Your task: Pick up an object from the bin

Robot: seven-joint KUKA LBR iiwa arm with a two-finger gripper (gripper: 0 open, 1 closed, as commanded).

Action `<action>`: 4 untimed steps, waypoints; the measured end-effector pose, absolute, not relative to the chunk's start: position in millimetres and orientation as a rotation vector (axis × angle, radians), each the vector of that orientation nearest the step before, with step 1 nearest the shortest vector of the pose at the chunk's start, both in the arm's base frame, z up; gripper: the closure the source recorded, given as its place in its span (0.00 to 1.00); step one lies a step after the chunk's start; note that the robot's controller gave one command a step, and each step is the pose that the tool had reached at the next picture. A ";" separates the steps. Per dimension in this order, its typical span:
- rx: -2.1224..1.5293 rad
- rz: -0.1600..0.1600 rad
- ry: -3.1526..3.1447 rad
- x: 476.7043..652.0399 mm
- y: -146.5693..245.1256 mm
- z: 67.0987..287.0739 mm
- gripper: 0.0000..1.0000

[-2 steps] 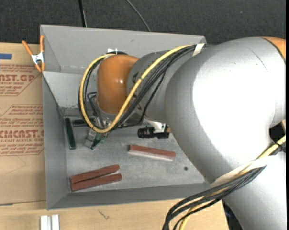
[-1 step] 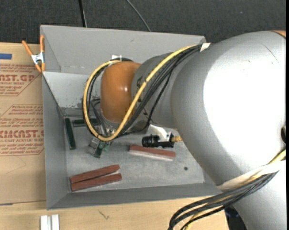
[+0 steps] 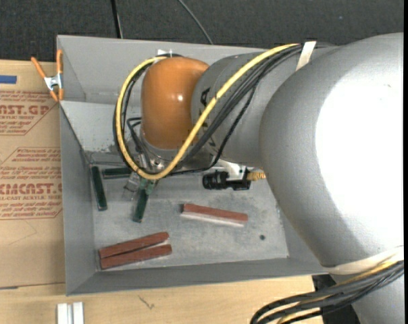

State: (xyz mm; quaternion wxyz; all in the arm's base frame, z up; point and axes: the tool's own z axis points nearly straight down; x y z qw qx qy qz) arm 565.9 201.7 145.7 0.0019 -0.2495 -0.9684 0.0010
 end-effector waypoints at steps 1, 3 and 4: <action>-0.783 -0.006 -3.048 572.4 203.4 183.5 1.00; -0.278 0.000 -3.127 499.3 210.3 165.7 0.00; -0.280 -0.001 -3.129 500.1 209.8 166.4 0.00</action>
Offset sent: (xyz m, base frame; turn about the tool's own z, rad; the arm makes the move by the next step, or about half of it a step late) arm 0.0185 -0.0319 0.1288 -0.7939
